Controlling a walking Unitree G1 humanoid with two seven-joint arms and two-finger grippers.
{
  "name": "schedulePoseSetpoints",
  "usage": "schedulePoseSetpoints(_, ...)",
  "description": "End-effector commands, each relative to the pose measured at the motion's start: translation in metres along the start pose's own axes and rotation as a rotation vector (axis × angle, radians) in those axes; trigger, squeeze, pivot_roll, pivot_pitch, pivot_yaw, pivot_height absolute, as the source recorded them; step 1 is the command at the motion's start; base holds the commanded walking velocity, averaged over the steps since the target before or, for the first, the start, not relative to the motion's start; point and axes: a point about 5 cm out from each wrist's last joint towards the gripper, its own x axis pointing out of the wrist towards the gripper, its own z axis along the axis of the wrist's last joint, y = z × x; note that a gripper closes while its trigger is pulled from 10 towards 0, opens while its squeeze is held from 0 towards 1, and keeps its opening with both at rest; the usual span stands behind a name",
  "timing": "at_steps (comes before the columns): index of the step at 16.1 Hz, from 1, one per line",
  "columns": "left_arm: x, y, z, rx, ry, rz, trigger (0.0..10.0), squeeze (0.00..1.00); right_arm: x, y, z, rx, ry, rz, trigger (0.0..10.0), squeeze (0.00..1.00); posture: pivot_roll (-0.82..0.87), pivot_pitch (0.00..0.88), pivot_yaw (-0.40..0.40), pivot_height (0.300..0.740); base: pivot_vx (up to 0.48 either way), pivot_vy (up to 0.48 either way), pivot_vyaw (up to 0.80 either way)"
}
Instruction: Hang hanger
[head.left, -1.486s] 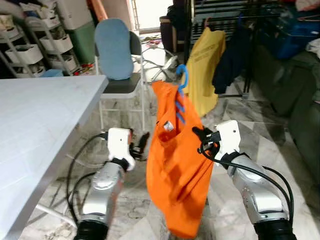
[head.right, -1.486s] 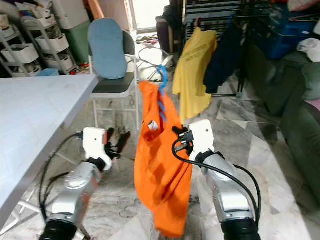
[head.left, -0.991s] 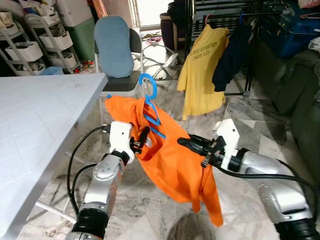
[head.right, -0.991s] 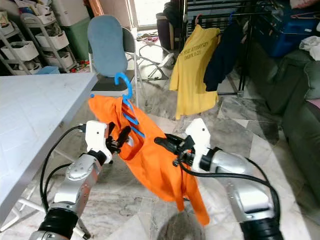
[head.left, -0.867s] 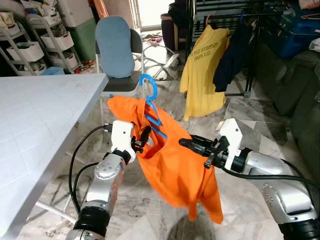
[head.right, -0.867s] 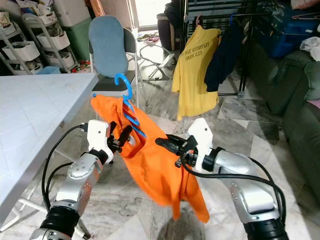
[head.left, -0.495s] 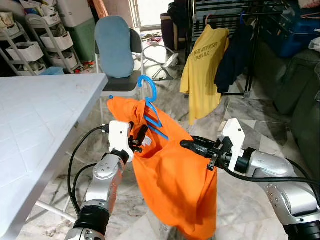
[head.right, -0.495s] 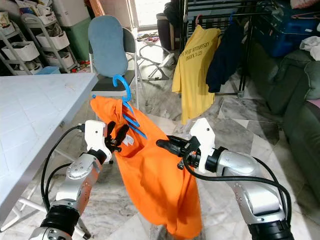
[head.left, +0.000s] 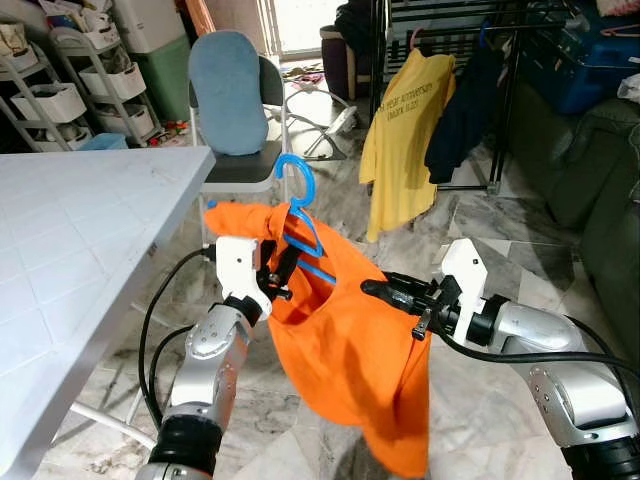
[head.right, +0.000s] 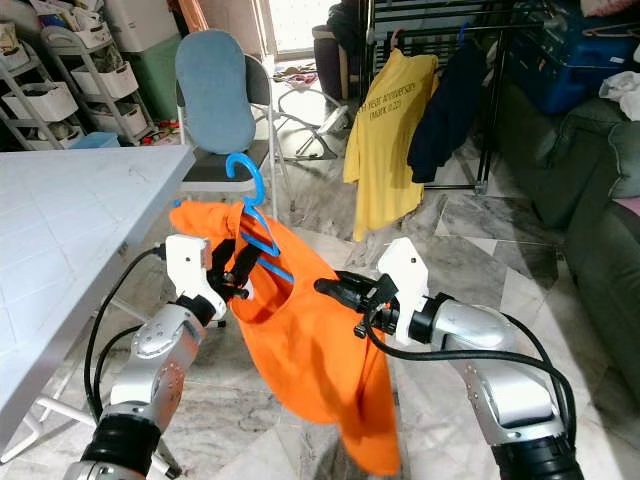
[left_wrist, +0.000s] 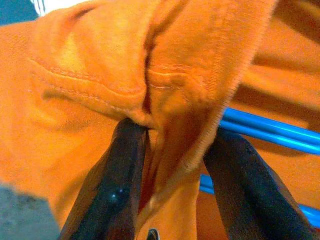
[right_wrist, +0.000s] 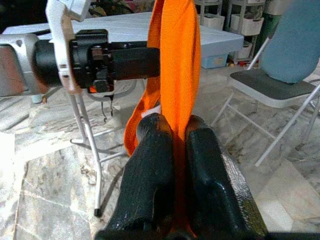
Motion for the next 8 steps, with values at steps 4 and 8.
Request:
schedulePoseSetpoints(4,0.0,-0.008,0.003,0.019,-0.009,-0.048,10.0,0.0,0.009,0.005,0.006,-0.026,-0.029,0.037,10.0,0.0,-0.15,0.0,0.134,0.74,0.0,0.0,0.0)
schedulePoseSetpoints(8,0.006,-0.004,-0.003,0.035,0.002,-0.03,0.0,0.0,0.004,0.011,0.011,0.009,-0.042,0.102,10.0,0.0,-0.17,0.0,0.135,0.74,0.0,0.0,0.0)
